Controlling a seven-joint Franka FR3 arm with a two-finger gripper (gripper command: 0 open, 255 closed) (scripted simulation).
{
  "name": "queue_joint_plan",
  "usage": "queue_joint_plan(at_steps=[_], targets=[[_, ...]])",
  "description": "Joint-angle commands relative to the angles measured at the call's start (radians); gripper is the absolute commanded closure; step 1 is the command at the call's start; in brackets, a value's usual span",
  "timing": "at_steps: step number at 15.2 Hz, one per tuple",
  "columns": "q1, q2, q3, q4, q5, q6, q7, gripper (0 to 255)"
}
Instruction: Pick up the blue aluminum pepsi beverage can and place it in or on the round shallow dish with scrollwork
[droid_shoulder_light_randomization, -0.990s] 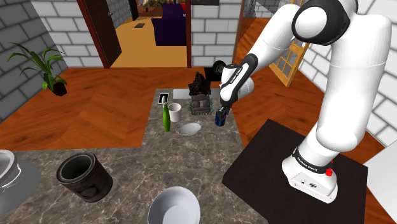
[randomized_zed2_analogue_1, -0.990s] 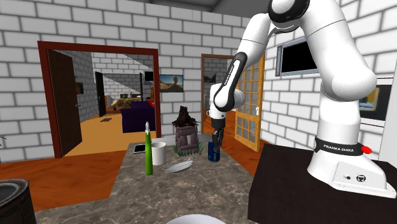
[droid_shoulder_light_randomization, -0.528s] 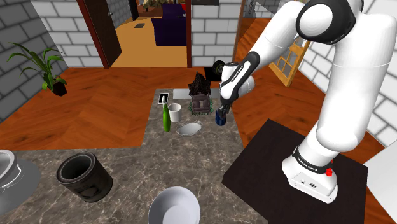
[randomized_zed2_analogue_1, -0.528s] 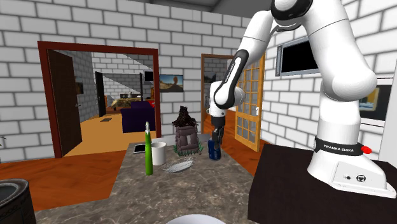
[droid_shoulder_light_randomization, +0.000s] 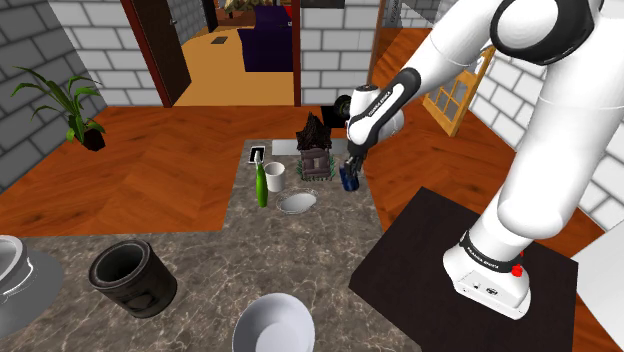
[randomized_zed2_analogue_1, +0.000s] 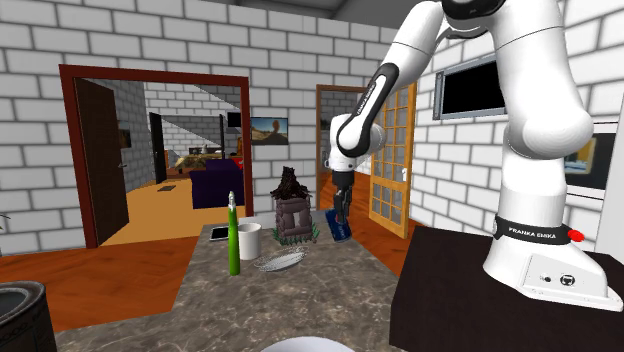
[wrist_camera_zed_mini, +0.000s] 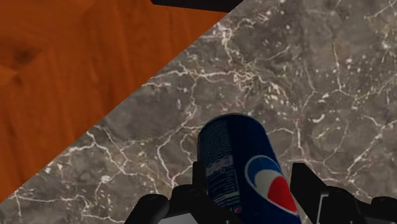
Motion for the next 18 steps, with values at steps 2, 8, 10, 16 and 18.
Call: queue_joint_plan(at_steps=[2, 8, 10, 16, 18], targets=[[0.002, -0.041, -0.004, -0.001, -0.009, -0.040, 0.006, 255], [0.005, -0.119, -0.009, 0.003, -0.024, -0.122, 0.016, 255], [0.005, -0.143, -0.009, 0.007, -0.029, -0.149, 0.019, 255], [0.060, -0.136, 0.038, 0.068, -0.030, -0.204, 0.123, 255], [0.086, -0.118, 0.060, 0.103, -0.030, -0.221, 0.171, 255]])
